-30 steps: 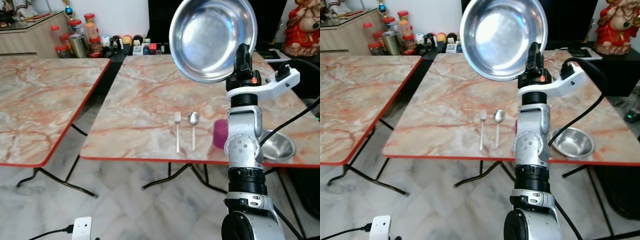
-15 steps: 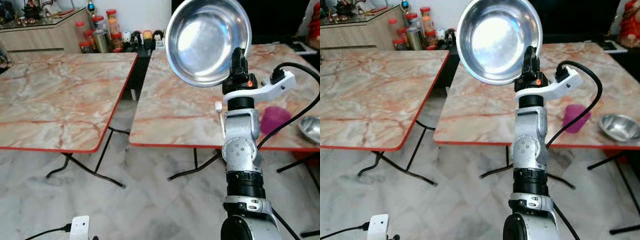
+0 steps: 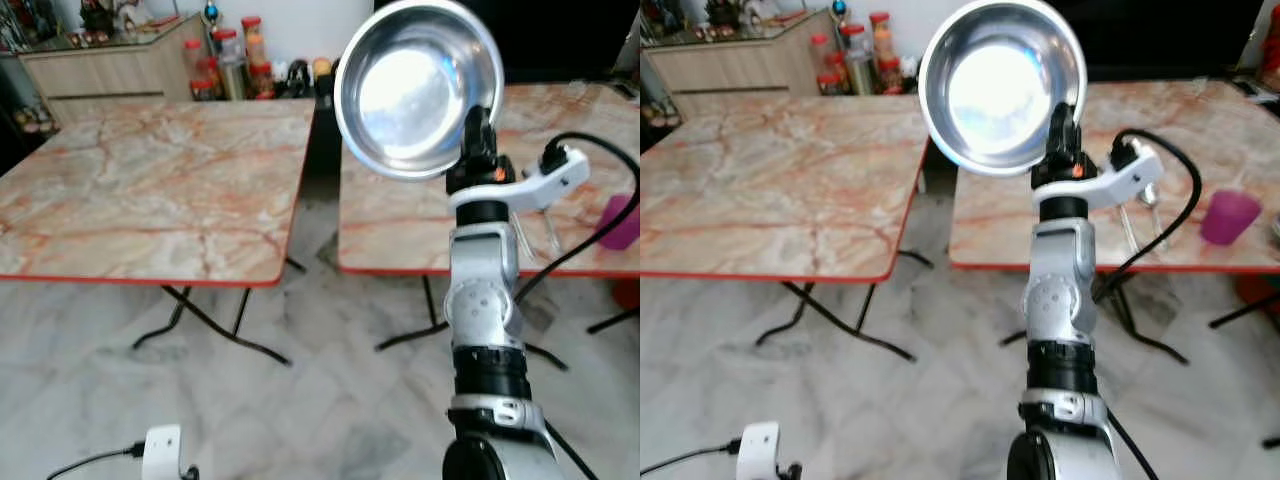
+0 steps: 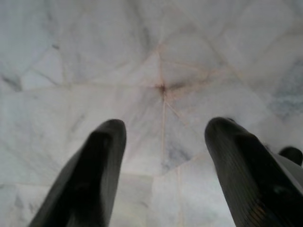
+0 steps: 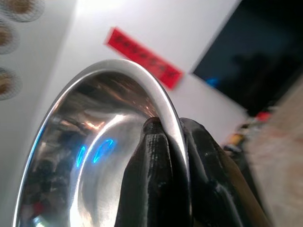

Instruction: Setting the table

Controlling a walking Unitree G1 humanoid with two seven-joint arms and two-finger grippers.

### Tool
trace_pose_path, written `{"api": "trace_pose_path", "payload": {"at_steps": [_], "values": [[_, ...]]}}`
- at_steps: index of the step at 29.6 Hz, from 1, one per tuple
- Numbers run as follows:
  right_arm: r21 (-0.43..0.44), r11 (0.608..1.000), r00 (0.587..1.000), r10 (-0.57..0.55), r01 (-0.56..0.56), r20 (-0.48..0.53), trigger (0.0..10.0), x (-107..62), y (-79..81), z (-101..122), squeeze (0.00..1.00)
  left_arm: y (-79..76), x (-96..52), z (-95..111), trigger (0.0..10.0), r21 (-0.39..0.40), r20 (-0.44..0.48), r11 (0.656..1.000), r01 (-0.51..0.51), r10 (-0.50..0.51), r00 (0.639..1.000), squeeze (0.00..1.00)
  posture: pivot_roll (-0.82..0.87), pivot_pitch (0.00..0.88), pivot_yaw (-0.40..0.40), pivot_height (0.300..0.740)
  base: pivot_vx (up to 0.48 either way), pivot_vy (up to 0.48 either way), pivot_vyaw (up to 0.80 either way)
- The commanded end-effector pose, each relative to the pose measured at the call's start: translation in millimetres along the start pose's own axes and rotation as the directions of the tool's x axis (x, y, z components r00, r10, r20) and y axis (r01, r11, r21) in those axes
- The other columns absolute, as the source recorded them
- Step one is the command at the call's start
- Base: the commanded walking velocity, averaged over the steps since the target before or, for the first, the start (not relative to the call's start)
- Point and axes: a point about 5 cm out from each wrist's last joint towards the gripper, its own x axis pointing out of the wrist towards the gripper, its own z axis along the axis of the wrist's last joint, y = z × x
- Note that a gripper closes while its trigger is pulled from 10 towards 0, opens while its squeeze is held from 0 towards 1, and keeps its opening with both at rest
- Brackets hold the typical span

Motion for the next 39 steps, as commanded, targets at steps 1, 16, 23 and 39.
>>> {"api": "trace_pose_path", "payload": {"at_steps": [1, 16, 23, 39], "values": [[0.011, 1.0, 1.0, 0.012, -0.012, -0.002, 10.0, 2.4, 6.0, -2.0, 0.0, 6.5, -0.4, -1.6, 10.0, -0.007, -0.009, 1.0, -0.018, 0.018, 1.0, 0.0, 0.0, 0.0, 0.059, 0.74, 0.0, 0.472, 0.0], [0.006, 1.0, 1.0, 0.0, 0.0, -0.01, 10.0, 2.8, 2.6, -2.3, 0.0, 3.0, 0.6, 3.3, 10.0, -0.009, 0.003, 1.0, -0.016, 0.016, 1.0, 0.0, 0.0, 0.0, 0.054, 0.74, 0.0, 0.472, 0.0], [0.004, 1.0, 1.0, -0.006, 0.006, -0.018, 10.0, 1.6, 1.0, -4.3, 0.0, 2.4, 0.5, 2.3, 10.0, -0.002, 0.001, 1.0, -0.012, 0.012, 1.0, 0.0, 0.01, 0.0, 0.052, 0.74, 0.0, 0.472, 0.0], [0.011, 1.0, 0.999, -0.002, 0.002, -0.035, 10.0, 2.1, 2.5, -9.4, 0.0, 2.4, 0.0, 0.0, 10.0, 0.011, -0.005, 1.0, -0.008, 0.008, 1.0, 0.0, 0.01, 0.0, 0.05, 0.74, 0.0, 0.404, 0.0]]}}
